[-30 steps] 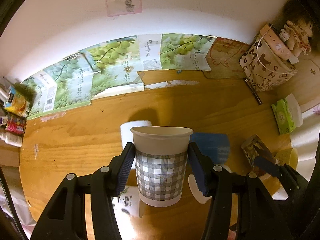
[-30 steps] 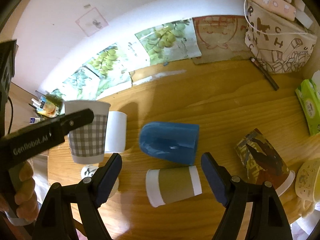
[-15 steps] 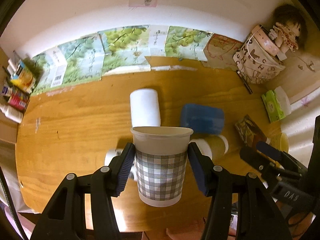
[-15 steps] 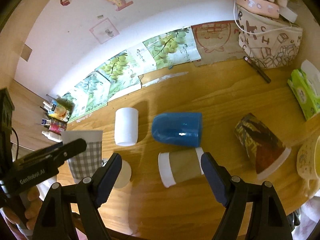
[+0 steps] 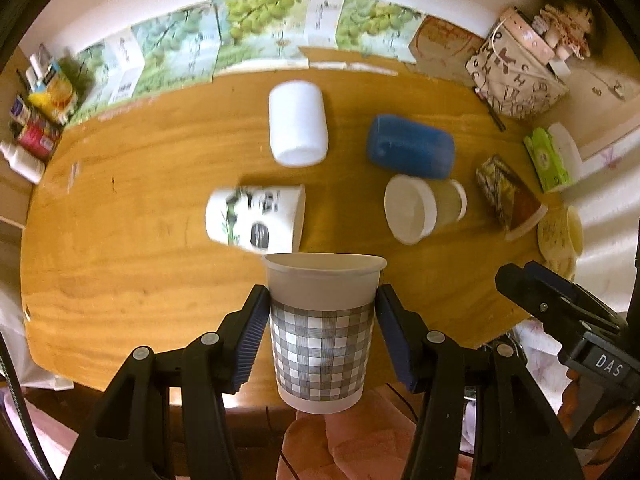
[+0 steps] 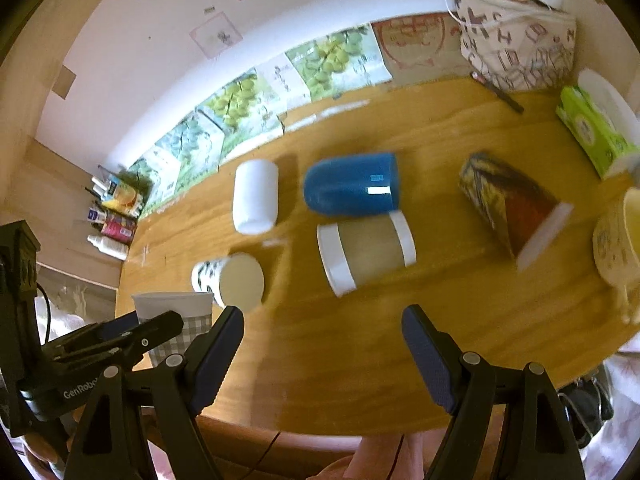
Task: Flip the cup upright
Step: 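Lift the gingham cup with the left tool and rotate it rim-up, then set the gingham cup on its base and open the left tool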
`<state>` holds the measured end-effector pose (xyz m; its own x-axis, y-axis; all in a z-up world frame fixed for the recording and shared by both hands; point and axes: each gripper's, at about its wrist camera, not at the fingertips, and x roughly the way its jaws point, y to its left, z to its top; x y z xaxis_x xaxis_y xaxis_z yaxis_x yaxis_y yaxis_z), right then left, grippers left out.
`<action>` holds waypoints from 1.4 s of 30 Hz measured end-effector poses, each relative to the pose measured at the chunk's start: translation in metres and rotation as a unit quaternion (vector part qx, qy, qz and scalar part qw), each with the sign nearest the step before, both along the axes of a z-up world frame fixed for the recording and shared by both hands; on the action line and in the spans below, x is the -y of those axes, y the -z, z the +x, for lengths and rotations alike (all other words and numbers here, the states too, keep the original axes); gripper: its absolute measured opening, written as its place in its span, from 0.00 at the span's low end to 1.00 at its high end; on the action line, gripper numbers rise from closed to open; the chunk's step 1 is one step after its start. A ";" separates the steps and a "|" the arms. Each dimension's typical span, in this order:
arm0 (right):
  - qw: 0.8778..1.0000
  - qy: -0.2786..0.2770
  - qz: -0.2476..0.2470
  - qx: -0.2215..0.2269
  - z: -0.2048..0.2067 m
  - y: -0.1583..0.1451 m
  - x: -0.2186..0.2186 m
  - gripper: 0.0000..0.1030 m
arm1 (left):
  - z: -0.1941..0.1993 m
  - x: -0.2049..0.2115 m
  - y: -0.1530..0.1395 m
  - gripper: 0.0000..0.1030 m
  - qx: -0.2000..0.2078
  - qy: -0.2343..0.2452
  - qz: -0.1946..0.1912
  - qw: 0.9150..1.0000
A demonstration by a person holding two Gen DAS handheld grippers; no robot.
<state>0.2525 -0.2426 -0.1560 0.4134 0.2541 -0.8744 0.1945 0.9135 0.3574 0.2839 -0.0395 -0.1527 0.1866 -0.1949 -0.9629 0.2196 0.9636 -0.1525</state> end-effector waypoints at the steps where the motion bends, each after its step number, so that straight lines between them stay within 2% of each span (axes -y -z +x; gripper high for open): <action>1: 1.000 -0.001 0.000 -0.003 -0.004 0.002 -0.001 0.80 | -0.004 -0.001 0.003 0.57 -0.003 -0.002 -0.002 1.000; 10: 0.999 -0.014 -0.001 -0.029 -0.028 0.025 -0.007 0.79 | -0.021 0.006 0.041 0.57 -0.037 -0.008 -0.009 0.999; 22: 0.998 -0.021 -0.010 -0.059 -0.031 0.051 -0.002 0.79 | -0.008 0.016 0.085 0.58 -0.076 -0.020 -0.010 0.997; 42: 0.996 -0.033 -0.003 -0.081 -0.019 0.063 -0.004 0.79 | 0.007 0.020 0.090 0.63 -0.080 -0.022 -0.038 0.996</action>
<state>0.2335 -0.2387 -0.2186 0.2487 0.2709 -0.9299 0.1894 0.9279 0.3210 0.2909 -0.0596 -0.2430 0.0411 -0.2642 -0.9636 0.1440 0.9559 -0.2559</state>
